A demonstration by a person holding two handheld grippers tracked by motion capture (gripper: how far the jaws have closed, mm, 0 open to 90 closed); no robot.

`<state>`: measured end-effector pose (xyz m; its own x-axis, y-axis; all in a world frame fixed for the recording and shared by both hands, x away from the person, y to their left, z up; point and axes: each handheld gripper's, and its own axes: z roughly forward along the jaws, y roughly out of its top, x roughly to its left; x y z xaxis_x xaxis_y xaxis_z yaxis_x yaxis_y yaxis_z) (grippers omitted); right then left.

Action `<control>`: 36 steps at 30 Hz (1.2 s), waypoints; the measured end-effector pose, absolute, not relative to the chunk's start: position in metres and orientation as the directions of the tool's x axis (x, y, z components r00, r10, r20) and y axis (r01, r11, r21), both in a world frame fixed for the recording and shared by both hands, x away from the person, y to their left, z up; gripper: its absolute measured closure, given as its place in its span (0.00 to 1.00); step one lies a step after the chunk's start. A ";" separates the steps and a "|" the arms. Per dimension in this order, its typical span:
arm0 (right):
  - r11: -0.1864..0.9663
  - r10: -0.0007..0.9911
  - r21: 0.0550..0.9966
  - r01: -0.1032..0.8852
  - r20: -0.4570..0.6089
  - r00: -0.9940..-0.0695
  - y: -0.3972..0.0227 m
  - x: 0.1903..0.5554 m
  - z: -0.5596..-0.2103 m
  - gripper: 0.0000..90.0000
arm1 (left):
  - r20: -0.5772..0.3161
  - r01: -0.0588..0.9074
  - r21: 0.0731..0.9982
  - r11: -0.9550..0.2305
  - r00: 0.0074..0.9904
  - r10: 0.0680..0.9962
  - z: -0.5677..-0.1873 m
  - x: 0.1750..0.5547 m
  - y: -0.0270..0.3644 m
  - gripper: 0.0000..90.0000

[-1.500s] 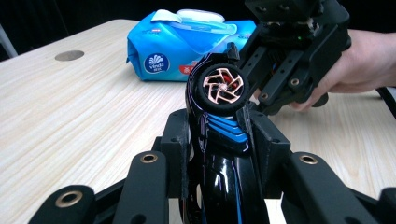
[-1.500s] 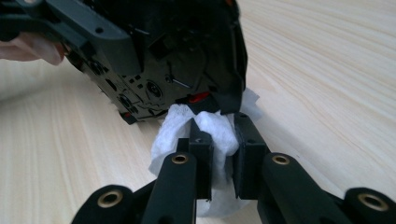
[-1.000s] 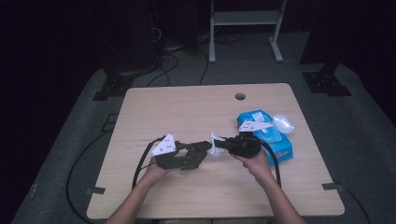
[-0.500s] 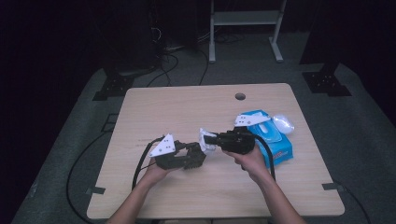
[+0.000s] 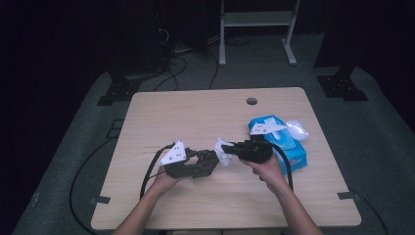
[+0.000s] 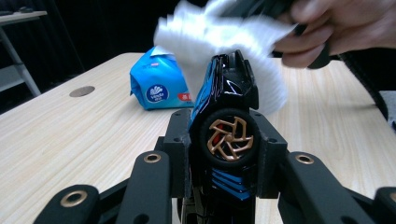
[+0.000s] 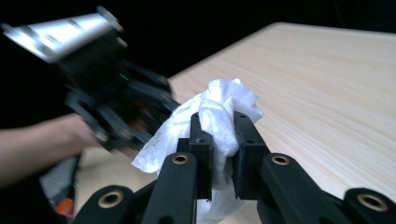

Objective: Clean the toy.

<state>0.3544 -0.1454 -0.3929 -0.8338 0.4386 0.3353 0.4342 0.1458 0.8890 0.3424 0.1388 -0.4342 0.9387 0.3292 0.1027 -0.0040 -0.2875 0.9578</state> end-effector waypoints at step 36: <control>0.283 0.534 0.860 0.424 0.226 -0.815 -0.151 0.351 -0.401 0.89 | 0.127 -0.018 0.946 -0.324 0.939 0.319 -0.433 0.343 0.128 0.73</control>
